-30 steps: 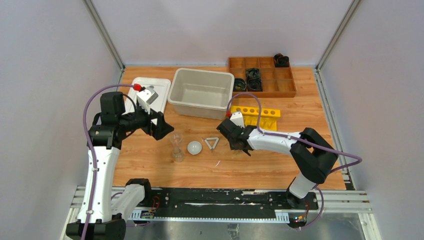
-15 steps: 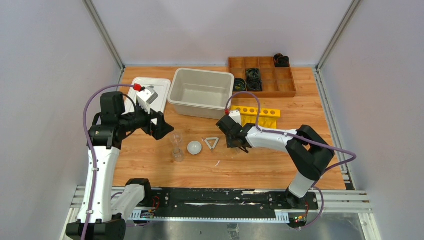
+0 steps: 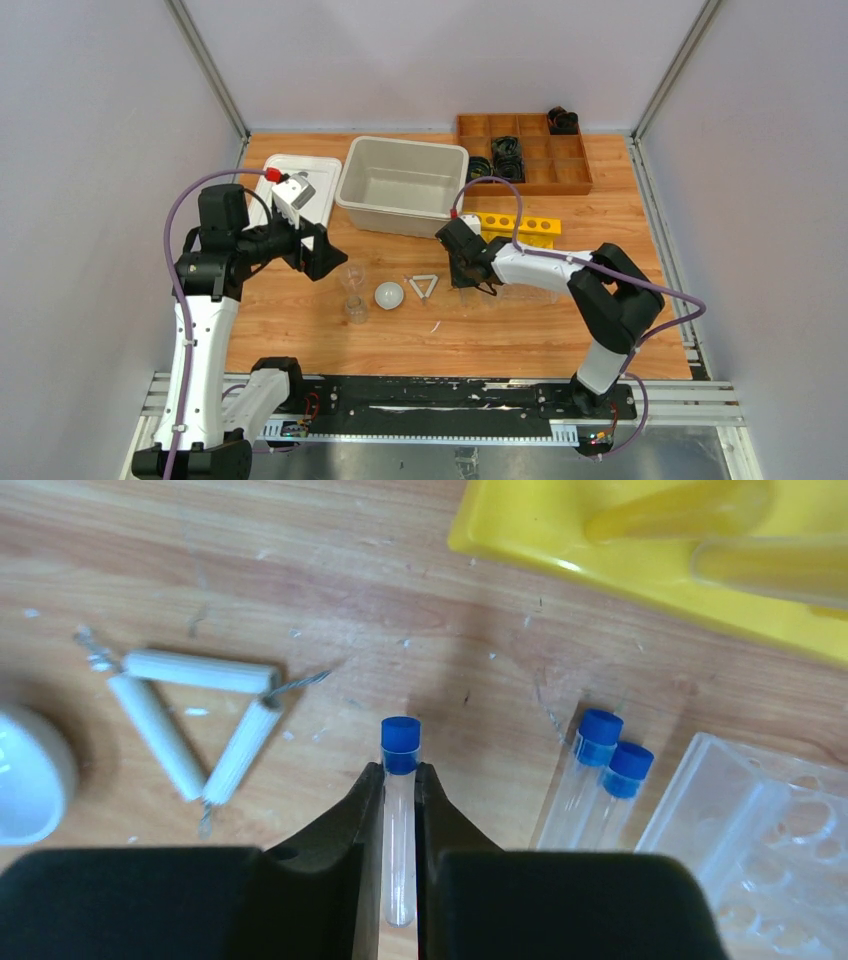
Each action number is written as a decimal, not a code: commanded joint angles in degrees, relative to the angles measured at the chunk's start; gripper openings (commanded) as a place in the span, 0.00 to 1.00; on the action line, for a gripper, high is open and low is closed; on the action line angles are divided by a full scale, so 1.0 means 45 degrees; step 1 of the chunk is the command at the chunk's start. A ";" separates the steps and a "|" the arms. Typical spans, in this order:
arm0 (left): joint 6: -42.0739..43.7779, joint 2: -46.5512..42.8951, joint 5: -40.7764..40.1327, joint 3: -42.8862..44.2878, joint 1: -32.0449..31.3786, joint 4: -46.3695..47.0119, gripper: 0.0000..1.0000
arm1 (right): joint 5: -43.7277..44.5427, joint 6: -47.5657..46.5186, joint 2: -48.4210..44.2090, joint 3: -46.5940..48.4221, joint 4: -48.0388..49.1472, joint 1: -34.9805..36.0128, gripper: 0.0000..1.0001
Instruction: Organize the chemistry lab equipment
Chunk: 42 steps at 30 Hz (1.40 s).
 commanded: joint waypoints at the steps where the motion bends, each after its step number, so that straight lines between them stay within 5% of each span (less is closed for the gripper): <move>1: -0.0315 -0.0077 0.0510 0.0463 -0.0015 0.0132 1.00 | -0.0282 -0.0171 -0.1934 0.0725 -0.0516 0.0361 0.00; 10: -0.1718 0.0089 0.1797 0.0093 -0.0006 0.0769 1.00 | -0.0553 0.0340 -0.4290 0.1995 0.3057 0.1929 0.00; 22: -0.2581 -0.0033 0.2340 -0.0221 -0.0006 0.1246 0.91 | -0.0244 0.0158 -0.2109 0.5487 0.5887 0.4080 0.00; 33: -0.2635 0.0458 0.2714 -0.0211 -0.0006 0.1245 0.60 | 0.0129 0.0017 -0.1921 0.5308 0.6890 0.4611 0.00; 36: -0.2587 0.0540 0.2745 -0.0177 -0.0006 0.1245 0.42 | 0.0071 -0.0044 -0.1840 0.5311 0.6948 0.4653 0.00; 37: -0.2499 0.0522 0.2570 -0.0167 -0.0006 0.1265 0.25 | 0.0190 -0.0035 -0.1887 0.5240 0.6957 0.4656 0.00; 38: -0.2417 0.0475 0.2497 -0.0188 -0.0006 0.1265 0.20 | 0.0274 -0.0043 -0.1890 0.5219 0.6949 0.4656 0.00; 42: -0.2062 0.0355 0.2225 -0.0258 -0.0006 0.1258 0.10 | 0.0668 -0.0091 -0.1861 0.5755 0.5237 0.4608 0.35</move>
